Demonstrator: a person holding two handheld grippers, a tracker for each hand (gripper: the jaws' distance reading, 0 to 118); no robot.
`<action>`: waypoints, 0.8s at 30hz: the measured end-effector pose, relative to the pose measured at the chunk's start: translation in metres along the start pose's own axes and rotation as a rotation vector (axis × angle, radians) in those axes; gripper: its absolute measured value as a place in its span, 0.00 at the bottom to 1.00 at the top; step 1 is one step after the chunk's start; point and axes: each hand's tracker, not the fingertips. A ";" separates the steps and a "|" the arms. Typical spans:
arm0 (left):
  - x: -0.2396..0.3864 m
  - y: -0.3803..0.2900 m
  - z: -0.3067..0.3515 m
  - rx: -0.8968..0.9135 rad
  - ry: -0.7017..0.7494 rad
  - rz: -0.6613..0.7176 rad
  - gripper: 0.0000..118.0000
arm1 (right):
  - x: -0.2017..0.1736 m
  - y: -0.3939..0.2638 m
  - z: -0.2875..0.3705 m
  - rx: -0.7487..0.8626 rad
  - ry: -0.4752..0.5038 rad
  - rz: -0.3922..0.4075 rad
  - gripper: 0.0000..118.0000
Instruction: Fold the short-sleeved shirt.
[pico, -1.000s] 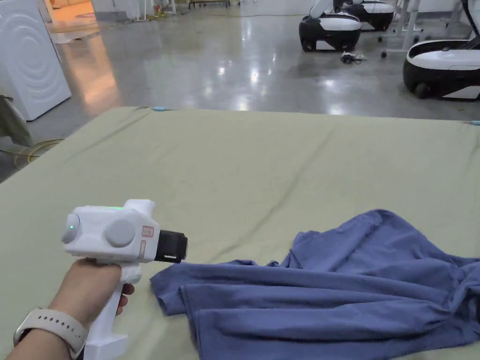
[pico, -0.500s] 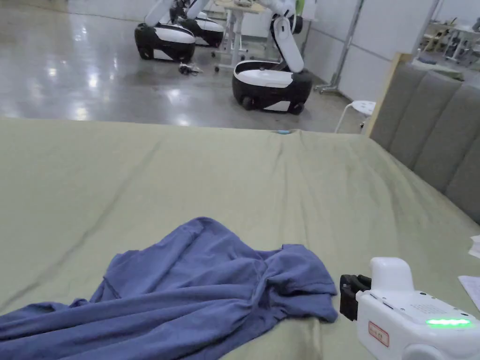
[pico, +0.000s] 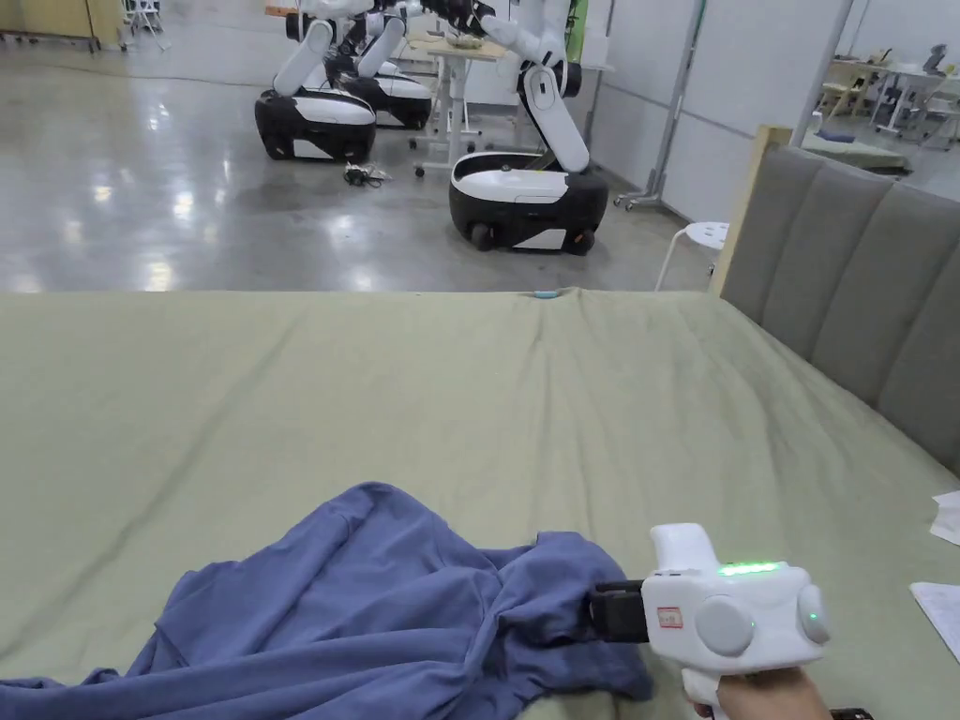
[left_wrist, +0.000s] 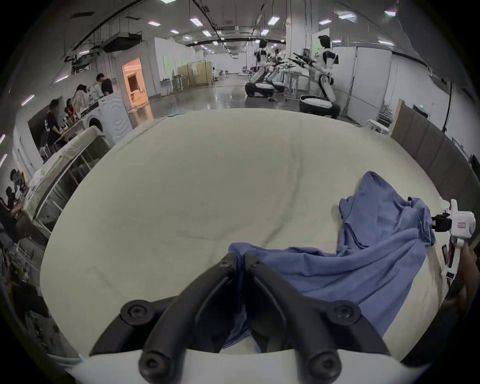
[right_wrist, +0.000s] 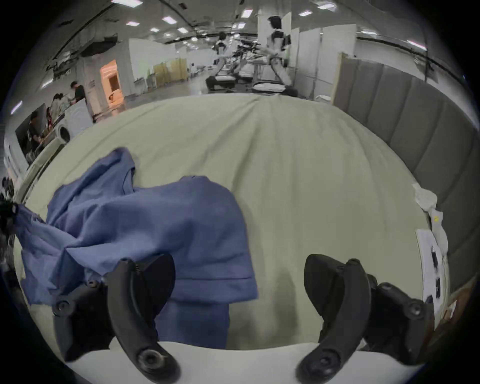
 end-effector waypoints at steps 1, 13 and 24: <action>-0.001 0.001 -0.007 -0.007 0.009 -0.008 0.04 | -0.001 0.001 -0.004 -0.036 0.030 0.010 0.81; -0.016 0.015 -0.020 -0.007 0.016 -0.005 0.03 | -0.002 0.040 0.081 0.095 0.027 0.012 0.11; -0.041 0.110 0.077 0.248 0.004 -0.025 0.02 | -0.030 0.146 0.200 0.295 -0.015 0.118 0.11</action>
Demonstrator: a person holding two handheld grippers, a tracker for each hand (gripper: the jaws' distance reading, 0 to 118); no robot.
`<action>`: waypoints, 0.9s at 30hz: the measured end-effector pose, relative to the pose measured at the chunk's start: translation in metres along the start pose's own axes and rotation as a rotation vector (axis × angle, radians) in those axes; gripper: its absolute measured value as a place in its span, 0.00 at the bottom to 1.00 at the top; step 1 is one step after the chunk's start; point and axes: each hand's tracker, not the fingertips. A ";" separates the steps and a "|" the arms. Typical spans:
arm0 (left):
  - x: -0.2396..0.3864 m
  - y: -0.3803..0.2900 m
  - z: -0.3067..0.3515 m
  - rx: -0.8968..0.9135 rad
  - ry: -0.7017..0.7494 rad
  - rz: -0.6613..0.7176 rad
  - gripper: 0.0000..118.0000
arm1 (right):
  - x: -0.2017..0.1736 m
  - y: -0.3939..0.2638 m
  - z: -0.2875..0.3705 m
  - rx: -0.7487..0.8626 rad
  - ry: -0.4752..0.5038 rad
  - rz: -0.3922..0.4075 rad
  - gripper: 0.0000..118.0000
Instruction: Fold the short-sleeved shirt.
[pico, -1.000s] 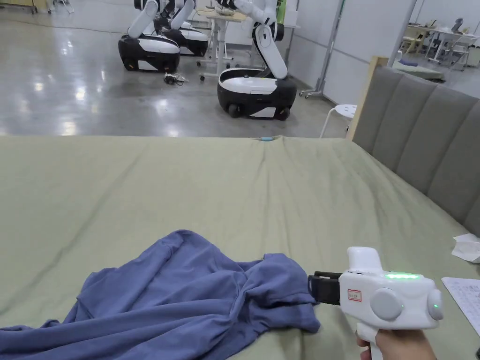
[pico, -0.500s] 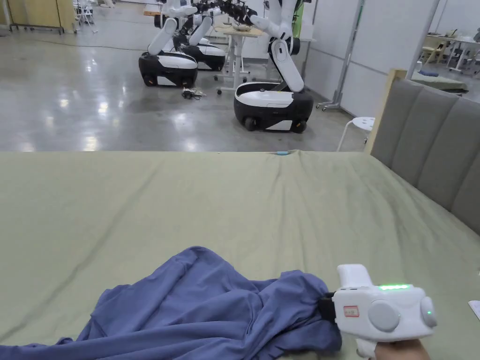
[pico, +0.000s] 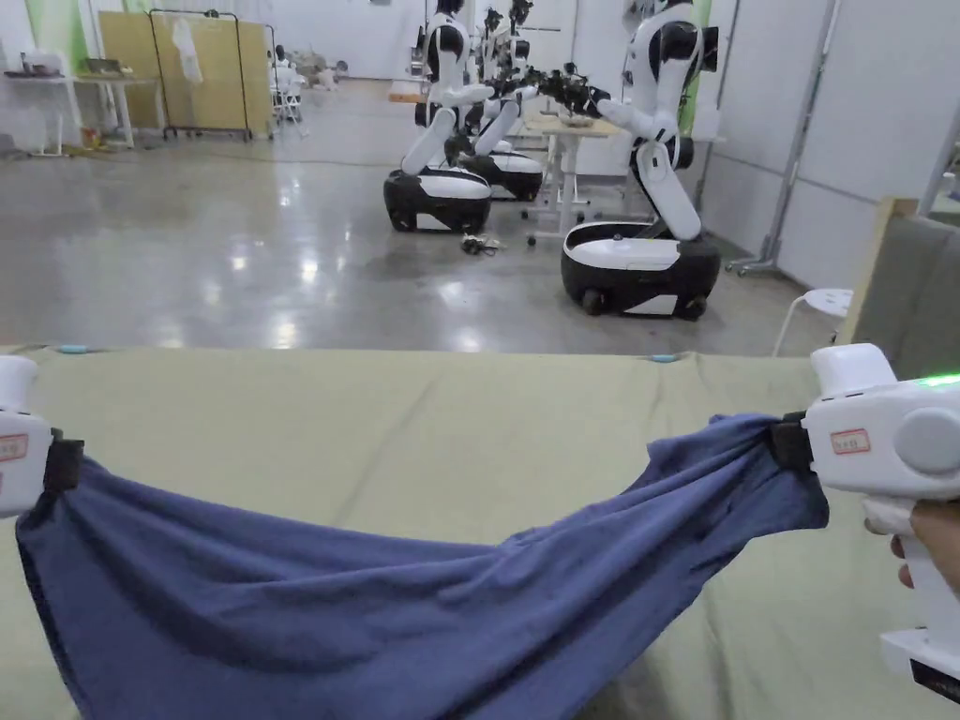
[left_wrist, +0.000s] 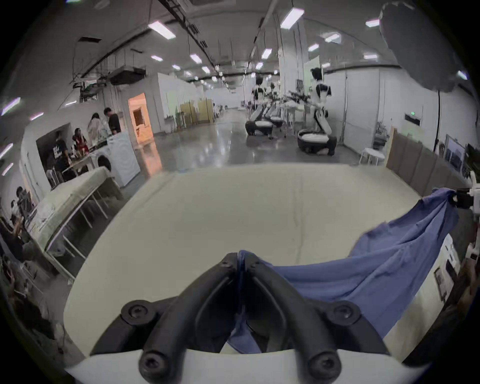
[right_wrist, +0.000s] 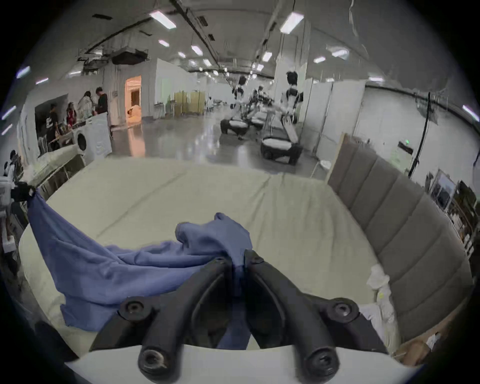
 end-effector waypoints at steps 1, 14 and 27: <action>-0.003 0.014 0.008 0.024 -0.002 0.008 0.02 | 0.001 0.017 0.009 0.035 0.004 -0.015 0.11; -0.042 0.188 0.047 0.335 0.033 0.143 0.02 | 0.023 0.190 0.080 0.364 -0.111 -0.107 0.11; 0.003 0.122 -0.079 0.258 0.090 0.104 0.01 | 0.006 0.125 -0.038 0.253 -0.147 -0.102 0.11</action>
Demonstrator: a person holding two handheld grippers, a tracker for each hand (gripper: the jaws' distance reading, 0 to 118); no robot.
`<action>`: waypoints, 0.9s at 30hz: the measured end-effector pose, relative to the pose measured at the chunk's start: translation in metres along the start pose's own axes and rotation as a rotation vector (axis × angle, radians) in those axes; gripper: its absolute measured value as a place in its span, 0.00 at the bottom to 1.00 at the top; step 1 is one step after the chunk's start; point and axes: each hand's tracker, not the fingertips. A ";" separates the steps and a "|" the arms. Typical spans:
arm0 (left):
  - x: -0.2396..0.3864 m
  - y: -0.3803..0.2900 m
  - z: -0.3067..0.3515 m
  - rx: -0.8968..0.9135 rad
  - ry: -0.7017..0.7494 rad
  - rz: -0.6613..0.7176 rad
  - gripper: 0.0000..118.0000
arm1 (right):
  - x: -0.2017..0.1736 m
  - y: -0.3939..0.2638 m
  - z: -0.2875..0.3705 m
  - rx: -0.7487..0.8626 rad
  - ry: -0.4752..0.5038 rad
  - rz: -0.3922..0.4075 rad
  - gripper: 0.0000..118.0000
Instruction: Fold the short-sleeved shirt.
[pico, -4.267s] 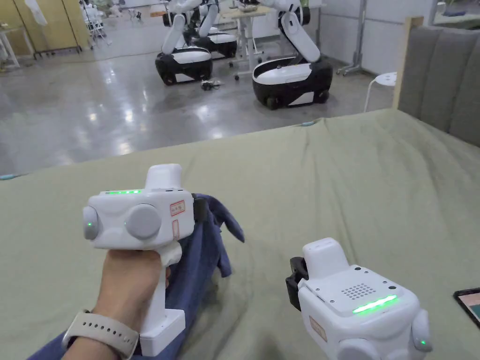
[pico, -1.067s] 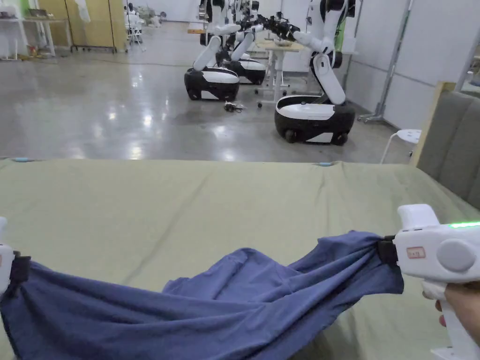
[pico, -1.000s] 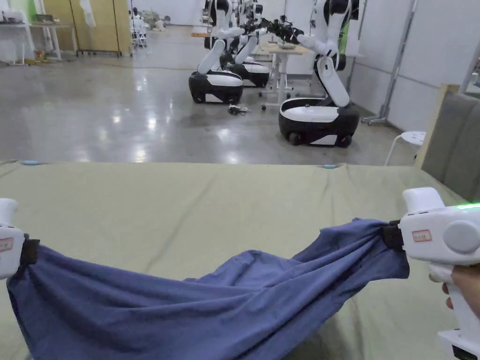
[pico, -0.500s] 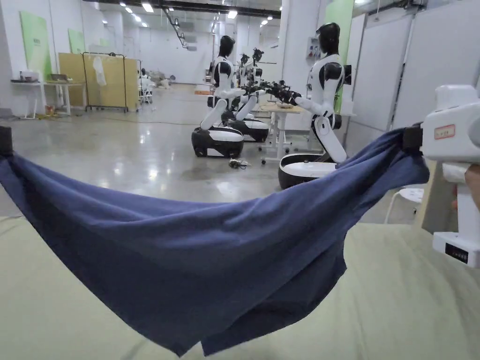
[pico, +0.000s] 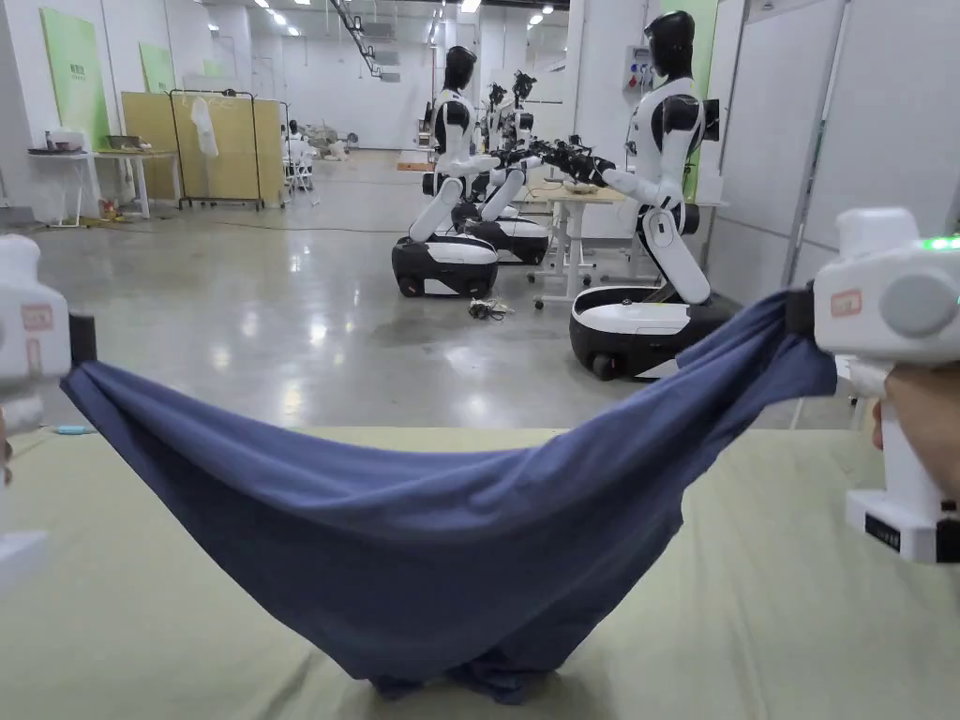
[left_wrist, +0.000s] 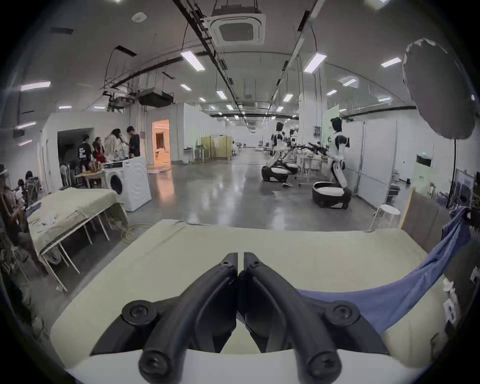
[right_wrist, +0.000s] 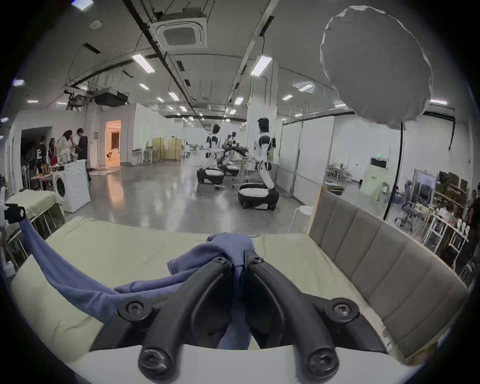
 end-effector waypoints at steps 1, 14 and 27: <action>0.002 -0.009 -0.001 -0.002 0.008 -0.002 0.00 | 0.000 -0.010 -0.002 0.000 -0.008 -0.005 0.11; -0.029 -0.137 0.123 -0.252 -0.134 -0.009 0.00 | 0.056 -0.153 0.126 -0.135 0.114 -0.042 0.11; -0.061 -0.337 0.200 -0.453 -0.078 0.100 0.14 | 0.051 -0.399 0.154 -0.543 0.017 -0.097 0.23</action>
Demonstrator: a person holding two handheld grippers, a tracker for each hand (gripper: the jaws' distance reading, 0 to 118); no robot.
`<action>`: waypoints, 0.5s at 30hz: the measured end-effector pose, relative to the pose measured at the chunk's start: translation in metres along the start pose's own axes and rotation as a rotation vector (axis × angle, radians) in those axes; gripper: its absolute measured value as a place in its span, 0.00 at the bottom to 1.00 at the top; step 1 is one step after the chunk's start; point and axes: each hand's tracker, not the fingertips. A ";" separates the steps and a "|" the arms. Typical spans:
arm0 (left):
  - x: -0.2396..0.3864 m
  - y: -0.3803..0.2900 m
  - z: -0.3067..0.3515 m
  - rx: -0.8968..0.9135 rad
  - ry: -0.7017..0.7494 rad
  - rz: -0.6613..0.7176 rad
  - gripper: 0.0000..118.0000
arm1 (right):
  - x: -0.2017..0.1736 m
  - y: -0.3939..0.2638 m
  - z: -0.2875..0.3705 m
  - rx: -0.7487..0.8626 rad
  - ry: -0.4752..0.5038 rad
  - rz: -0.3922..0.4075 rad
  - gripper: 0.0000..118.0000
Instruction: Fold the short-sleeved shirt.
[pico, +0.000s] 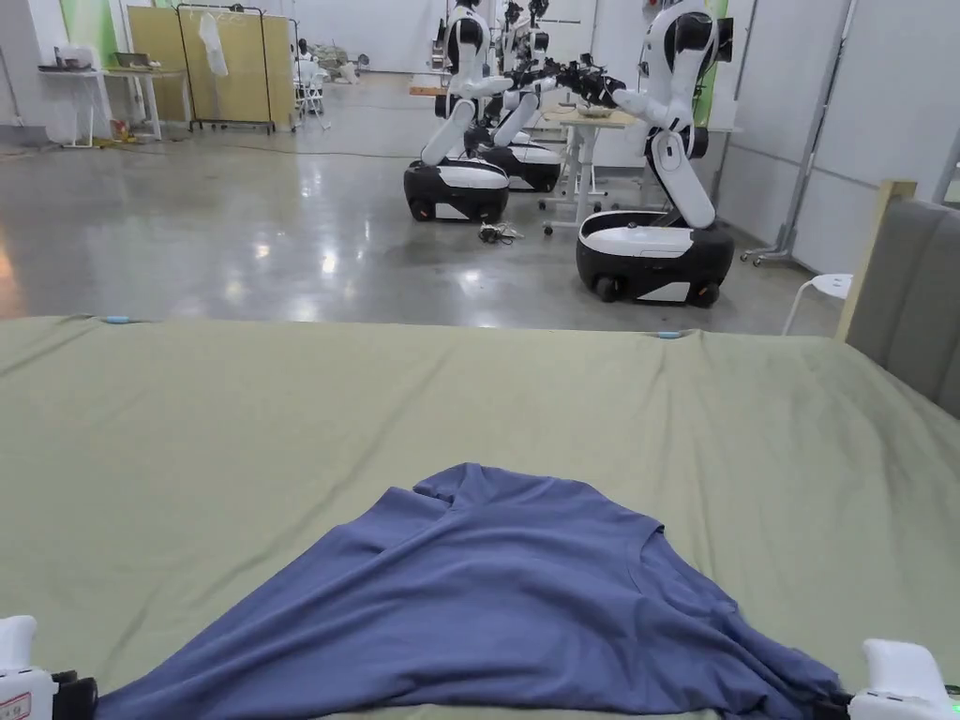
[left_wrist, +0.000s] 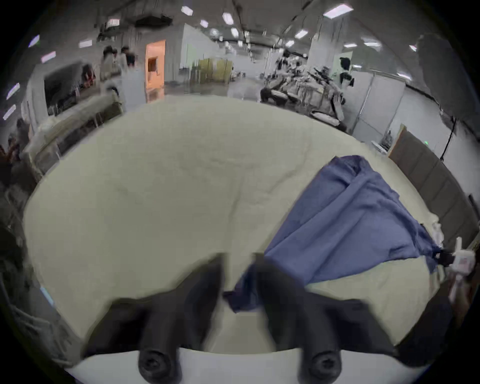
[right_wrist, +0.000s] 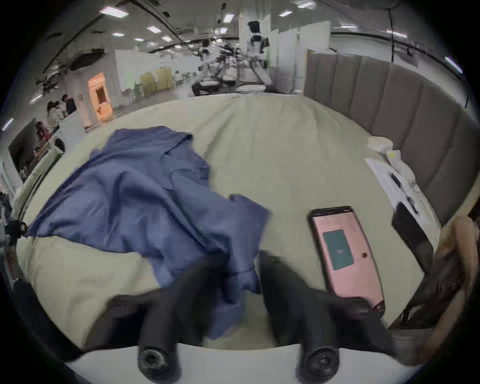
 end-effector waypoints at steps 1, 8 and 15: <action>0.009 0.003 0.011 0.047 0.069 -0.045 0.54 | 0.000 0.005 0.008 0.032 -0.011 0.002 0.53; 0.076 0.033 0.098 0.511 0.036 -0.294 0.90 | -0.066 0.068 0.139 0.608 0.174 0.103 0.84; 0.118 0.038 0.107 0.485 0.021 -0.345 0.06 | -0.141 0.065 0.159 0.682 0.265 0.145 0.10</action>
